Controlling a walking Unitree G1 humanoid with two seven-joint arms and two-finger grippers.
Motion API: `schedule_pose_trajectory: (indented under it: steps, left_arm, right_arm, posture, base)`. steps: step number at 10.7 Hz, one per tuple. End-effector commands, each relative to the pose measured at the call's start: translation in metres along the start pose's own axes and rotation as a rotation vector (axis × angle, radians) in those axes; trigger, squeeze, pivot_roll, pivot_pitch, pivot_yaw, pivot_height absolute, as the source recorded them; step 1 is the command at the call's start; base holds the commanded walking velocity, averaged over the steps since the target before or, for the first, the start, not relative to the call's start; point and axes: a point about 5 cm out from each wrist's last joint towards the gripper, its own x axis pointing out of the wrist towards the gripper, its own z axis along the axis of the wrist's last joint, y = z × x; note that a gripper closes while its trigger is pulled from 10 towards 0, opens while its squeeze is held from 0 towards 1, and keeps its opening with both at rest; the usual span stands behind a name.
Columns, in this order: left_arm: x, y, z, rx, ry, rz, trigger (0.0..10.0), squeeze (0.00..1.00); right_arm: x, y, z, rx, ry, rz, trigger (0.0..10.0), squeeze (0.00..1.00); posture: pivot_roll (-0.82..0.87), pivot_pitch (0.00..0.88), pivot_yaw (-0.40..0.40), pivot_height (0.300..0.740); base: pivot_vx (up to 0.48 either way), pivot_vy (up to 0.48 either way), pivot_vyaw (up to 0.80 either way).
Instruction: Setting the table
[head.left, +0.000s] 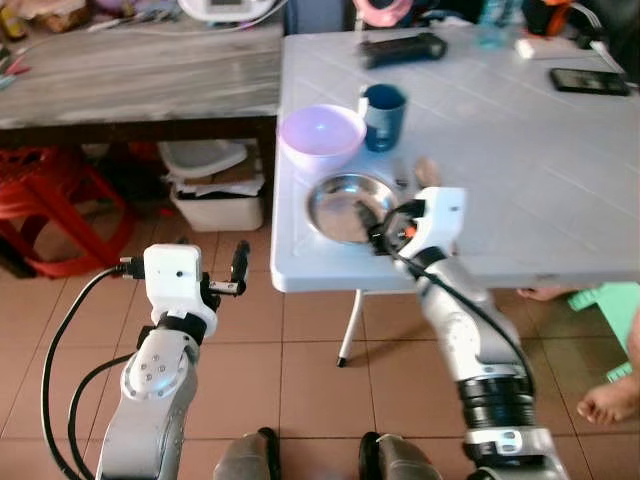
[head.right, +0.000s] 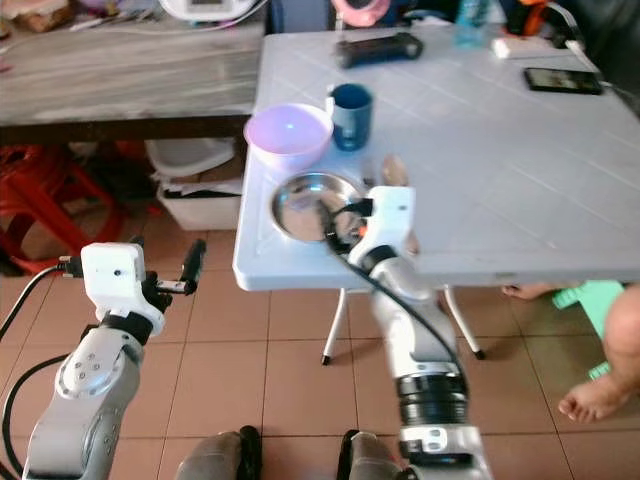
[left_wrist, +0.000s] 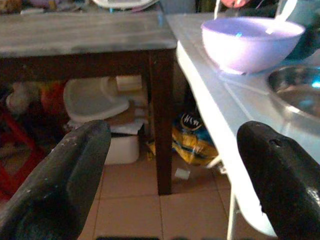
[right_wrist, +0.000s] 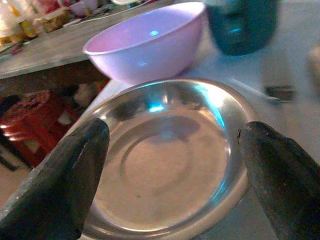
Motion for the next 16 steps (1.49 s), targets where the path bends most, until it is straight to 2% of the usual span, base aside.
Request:
schedule_pose_trajectory:
  steps: [1,3,5,10,13,16]
  left_arm:
    - [-0.002,0.002,0.004,0.013,-0.005,0.006,10.0,0.0]
    - [-0.004,0.002,0.004,0.014,0.0,0.008,10.0,0.0]
    - [-0.006,0.002,0.004,0.013,0.008,0.006,10.0,0.0]
    - [-0.004,0.001,0.004,0.009,0.008,-0.001,10.0,0.0]
    - [0.0,0.001,0.004,0.009,0.005,-0.009,10.0,0.0]
    - [0.002,0.0,0.004,0.011,0.004,-0.019,10.0,0.0]
  right_arm:
    - [0.004,0.005,0.0,0.032,0.021,0.02,10.0,0.0]
    - [0.004,0.008,-0.001,0.084,0.044,0.024,10.0,0.0]
    - [-0.001,0.008,-0.001,0.093,0.049,0.01,10.0,0.0]
    - [-0.006,-0.01,0.006,0.151,0.041,-0.113,10.0,0.0]
    - [-0.018,-0.018,-0.001,0.207,0.089,-0.203,10.0,0.0]
    - [-0.011,-0.015,0.002,0.217,0.097,-0.198,10.0,0.0]
  posture:
    - [0.05,0.192,0.059,0.74]
    - [0.05,0.208,0.062,0.74]
    - [0.05,0.215,0.063,0.74]
    - [0.04,0.202,0.059,0.74]
    - [0.03,0.186,0.055,0.74]
    - [0.03,0.18,0.055,0.74]
  base:
    - [0.0,0.0,0.0]
    - [0.0,0.0,0.0]
    - [0.0,0.0,0.0]
    - [0.0,0.0,0.0]
    - [0.0,0.0,0.0]
    - [0.0,0.0,0.0]
